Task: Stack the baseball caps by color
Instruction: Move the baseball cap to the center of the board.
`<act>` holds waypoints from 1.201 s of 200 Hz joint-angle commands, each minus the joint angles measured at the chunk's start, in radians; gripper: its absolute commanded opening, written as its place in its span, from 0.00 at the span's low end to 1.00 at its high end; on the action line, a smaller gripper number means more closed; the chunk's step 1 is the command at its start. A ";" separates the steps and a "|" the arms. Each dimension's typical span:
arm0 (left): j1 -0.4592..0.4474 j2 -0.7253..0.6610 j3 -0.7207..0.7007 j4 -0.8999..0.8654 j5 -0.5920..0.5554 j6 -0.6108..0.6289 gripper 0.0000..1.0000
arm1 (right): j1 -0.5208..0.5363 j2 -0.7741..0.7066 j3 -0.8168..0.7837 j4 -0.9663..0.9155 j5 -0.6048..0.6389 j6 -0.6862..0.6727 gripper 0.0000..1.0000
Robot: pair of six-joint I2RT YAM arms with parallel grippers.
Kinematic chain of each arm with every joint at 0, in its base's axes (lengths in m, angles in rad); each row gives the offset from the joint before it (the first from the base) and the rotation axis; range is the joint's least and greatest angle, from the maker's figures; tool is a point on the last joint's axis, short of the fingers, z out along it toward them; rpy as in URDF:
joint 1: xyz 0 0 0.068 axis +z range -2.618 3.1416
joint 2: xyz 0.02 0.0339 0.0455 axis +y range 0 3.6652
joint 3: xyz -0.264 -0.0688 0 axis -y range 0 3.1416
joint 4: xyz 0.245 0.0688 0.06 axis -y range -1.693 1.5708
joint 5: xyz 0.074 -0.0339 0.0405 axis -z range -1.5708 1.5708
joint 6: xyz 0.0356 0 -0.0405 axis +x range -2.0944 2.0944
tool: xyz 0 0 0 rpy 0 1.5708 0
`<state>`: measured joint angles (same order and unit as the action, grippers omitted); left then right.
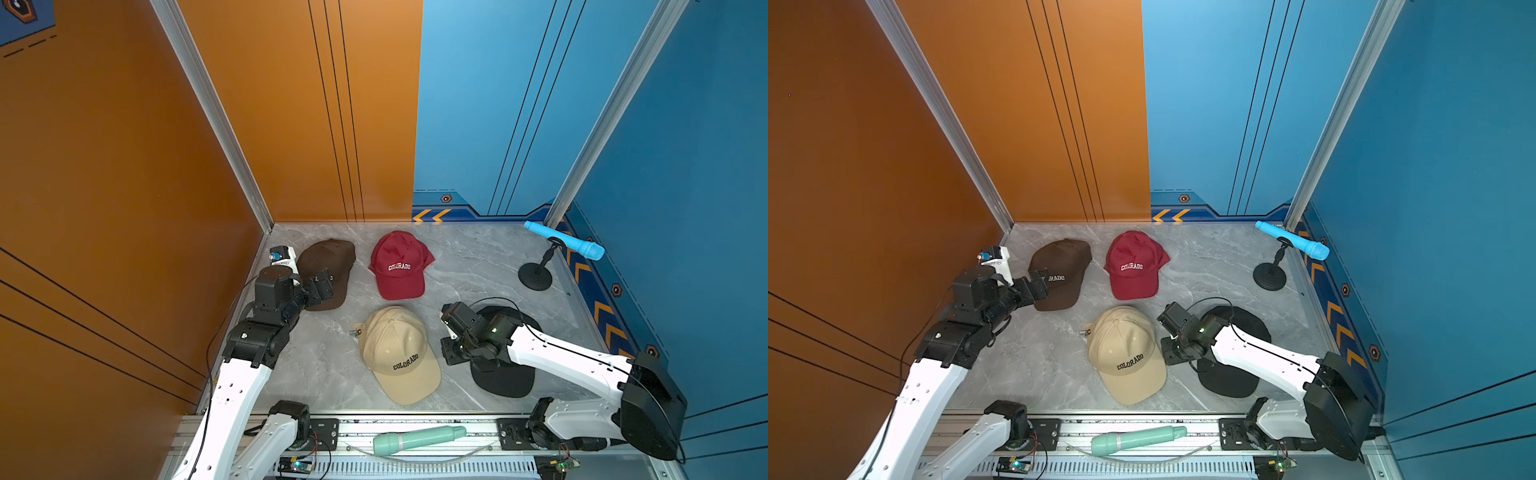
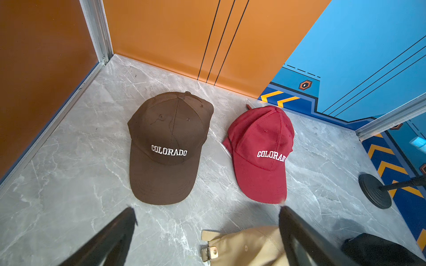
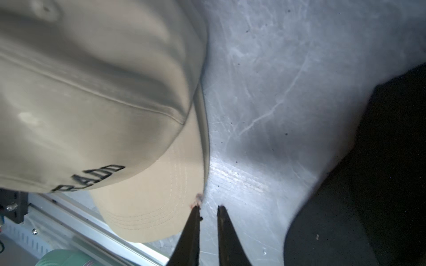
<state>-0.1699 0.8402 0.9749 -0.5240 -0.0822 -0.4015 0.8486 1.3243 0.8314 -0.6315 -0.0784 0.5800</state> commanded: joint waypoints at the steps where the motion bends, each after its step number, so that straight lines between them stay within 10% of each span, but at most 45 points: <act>1: -0.012 0.014 0.032 0.014 -0.018 -0.016 0.98 | -0.017 0.042 -0.015 -0.032 0.047 -0.050 0.14; 240: 0.016 -0.079 -0.031 -0.087 0.004 0.044 0.98 | 0.289 0.273 0.035 0.146 -0.003 0.106 0.14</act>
<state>-0.1642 0.7776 0.9508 -0.5774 -0.0925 -0.3809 1.1175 1.5692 0.8265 -0.4530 -0.0555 0.6678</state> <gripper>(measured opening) 0.977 0.139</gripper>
